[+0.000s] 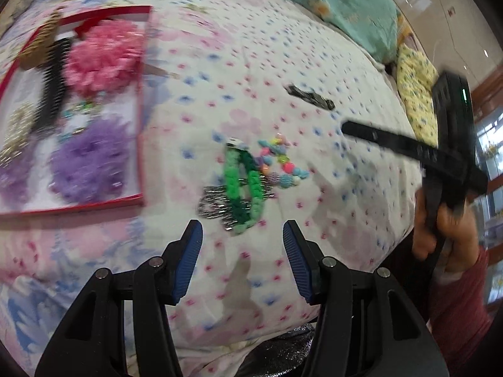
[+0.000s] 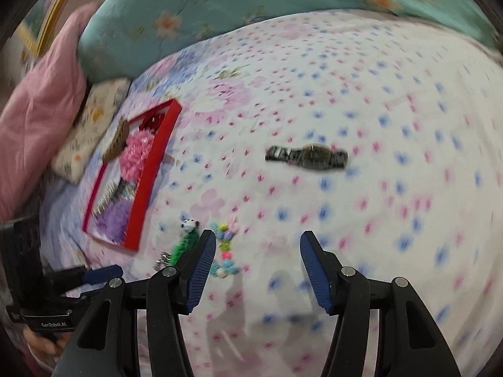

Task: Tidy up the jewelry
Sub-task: 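Grasp the green braided bracelet with the left tool while the right tool grasps the wristwatch, then carry the green bracelet and wristwatch over the box and lower them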

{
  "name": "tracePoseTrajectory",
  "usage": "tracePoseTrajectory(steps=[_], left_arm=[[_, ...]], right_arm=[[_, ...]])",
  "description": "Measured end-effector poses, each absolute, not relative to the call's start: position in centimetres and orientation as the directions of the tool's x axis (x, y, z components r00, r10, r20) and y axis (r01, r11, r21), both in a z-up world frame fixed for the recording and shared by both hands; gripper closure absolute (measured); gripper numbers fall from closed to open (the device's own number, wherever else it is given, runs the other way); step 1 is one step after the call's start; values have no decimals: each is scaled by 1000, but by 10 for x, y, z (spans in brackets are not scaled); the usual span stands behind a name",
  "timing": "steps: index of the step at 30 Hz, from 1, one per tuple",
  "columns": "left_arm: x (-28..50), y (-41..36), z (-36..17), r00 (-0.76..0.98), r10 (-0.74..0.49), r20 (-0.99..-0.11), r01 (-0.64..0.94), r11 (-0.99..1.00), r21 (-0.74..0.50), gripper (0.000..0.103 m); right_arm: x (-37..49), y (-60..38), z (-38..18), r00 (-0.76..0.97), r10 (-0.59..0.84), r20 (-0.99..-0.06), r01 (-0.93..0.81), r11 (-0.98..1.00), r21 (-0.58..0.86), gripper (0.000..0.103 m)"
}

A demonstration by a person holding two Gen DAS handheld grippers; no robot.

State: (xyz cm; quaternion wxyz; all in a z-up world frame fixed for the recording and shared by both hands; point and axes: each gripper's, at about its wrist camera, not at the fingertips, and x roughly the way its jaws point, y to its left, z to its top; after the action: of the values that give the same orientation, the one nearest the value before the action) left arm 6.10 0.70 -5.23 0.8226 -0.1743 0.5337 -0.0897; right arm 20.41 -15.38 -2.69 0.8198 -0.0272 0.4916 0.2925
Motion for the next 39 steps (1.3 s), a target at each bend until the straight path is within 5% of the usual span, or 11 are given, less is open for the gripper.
tracePoseTrajectory(steps=[8, 17, 19, 21, 25, 39], left_arm=[[94, -14, -74, 375, -296, -879, -11, 946, -323, 43], [108, -26, -87, 360, -288, -887, 13, 953, -303, 44], [109, -30, -88, 367, -266, -891, 26, 961, -276, 56], [111, -33, -90, 360, -246, -900, 40, 968, -248, 80], [105, -28, -83, 373, -270, -888, 58, 962, -268, 84], [69, 14, -39, 505, -322, -801, 3, 928, -372, 85]], right_arm=[[264, -145, -18, 351, 368, -861, -670, 741, 43, 44], [292, -120, -59, 265, 314, -912, -772, 635, -6, 42], [289, -117, -60, 287, 289, -914, -761, 648, -34, 47], [286, -116, -58, 299, 281, -912, -747, 663, -41, 67], [279, -119, -57, 331, 238, -913, -666, 745, -47, 68], [192, -165, -31, 328, 522, -788, -476, 811, 339, 69]])
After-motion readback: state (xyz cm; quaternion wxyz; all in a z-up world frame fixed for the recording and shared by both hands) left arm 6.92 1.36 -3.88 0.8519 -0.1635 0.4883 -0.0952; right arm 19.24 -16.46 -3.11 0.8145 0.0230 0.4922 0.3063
